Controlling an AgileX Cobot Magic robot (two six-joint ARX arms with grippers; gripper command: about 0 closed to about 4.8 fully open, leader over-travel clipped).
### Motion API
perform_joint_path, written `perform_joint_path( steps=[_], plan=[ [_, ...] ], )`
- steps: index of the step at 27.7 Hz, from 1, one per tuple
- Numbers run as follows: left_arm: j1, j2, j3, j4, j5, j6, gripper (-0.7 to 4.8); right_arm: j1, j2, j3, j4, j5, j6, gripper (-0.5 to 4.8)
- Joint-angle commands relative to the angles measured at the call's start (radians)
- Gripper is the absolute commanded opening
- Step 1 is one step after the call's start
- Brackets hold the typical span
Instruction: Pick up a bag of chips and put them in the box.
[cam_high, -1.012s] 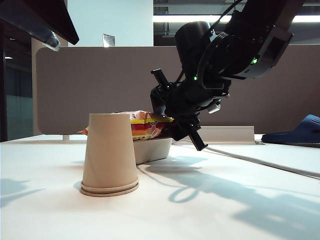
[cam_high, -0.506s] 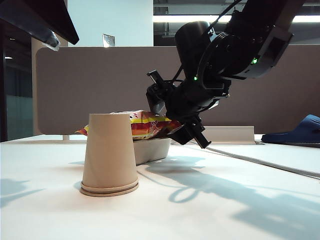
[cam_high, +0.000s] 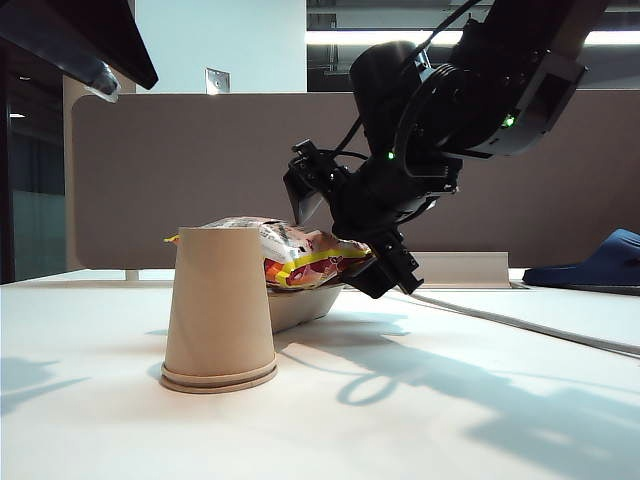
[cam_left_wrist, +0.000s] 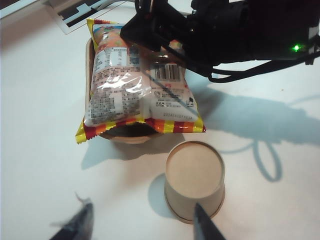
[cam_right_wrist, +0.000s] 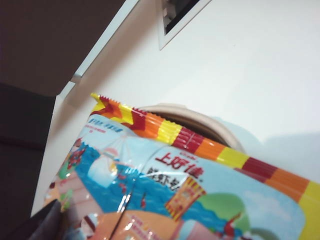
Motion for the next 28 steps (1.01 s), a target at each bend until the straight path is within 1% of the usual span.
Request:
perform_joint_path(
  steps=[1,5,13,18,23,28],
  plan=[
    [-0.001,-0.003,0.006,0.006,0.004,-0.002,2.56,-0.004,-0.007,0.006,0.038,-0.032,-0.054,4.12],
    [-0.001,-0.003,0.006,0.013,0.004,-0.003,2.56,-0.005,-0.014,0.006,0.065,-0.044,-0.071,4.12],
    [-0.001,-0.002,0.006,0.014,0.004,-0.003,2.56,-0.008,-0.018,0.006,0.060,-0.051,-0.101,4.13],
    [-0.001,-0.003,0.006,0.014,0.004,-0.003,2.56,-0.023,-0.023,0.005,0.046,-0.079,-0.135,4.15],
    [0.000,-0.003,0.006,0.014,0.003,-0.002,2.56,-0.036,-0.061,0.005,-0.026,-0.073,-0.225,4.14],
    [0.000,-0.003,0.006,0.015,0.003,-0.003,2.56,-0.043,-0.111,0.005,-0.092,-0.045,-0.312,4.14]
  ],
)
